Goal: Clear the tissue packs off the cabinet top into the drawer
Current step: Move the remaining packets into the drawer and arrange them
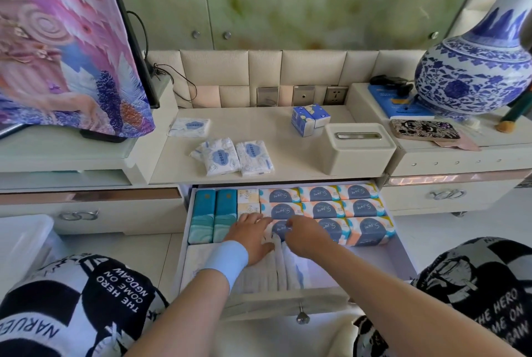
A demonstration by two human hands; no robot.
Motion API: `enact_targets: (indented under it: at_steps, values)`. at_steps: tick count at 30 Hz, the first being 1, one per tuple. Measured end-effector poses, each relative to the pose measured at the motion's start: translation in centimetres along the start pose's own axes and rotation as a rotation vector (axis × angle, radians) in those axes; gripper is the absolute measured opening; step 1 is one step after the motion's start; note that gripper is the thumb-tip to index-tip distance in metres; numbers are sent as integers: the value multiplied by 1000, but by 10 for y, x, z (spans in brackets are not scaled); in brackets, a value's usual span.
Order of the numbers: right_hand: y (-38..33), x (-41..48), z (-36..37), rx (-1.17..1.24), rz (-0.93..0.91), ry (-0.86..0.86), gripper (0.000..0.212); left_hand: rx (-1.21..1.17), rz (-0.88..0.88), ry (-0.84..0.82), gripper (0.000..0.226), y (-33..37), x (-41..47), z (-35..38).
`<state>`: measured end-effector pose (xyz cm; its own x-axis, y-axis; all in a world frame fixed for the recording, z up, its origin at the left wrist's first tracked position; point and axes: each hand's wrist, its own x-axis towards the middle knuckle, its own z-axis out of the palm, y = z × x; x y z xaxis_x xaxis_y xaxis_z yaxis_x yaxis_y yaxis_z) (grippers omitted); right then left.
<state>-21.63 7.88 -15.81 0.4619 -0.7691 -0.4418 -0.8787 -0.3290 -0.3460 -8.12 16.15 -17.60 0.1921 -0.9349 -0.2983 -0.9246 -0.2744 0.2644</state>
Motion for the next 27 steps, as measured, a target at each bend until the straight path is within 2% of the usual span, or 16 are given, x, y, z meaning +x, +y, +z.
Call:
enact_targets:
  at_steps: [4,7,12,17,21,25,27]
  values:
    - [-32,23,-47,35,-87,98,38,-27,-33,43,61,-18,19,-64]
    - [-50,47,-74,92,-149,163,38,60,-98,24,59,-41,31,-112]
    - [-70,94,-98,-38,-224,140,37,166,-255,-72,54,-83,48,-163]
    - [-84,133,-94,-69,-190,140,45,-96,-379,-59,58,-112,71,-163]
    - [-95,153,-69,-104,-182,100,60,-181,-411,-37,59,-115,93,-154]
    - [-102,163,-59,-224,-148,148,66,-210,-377,-106,40,-108,113,-146]
    - [-99,169,-63,-270,-102,176,68,-203,-395,-93,38,-107,119,-143]
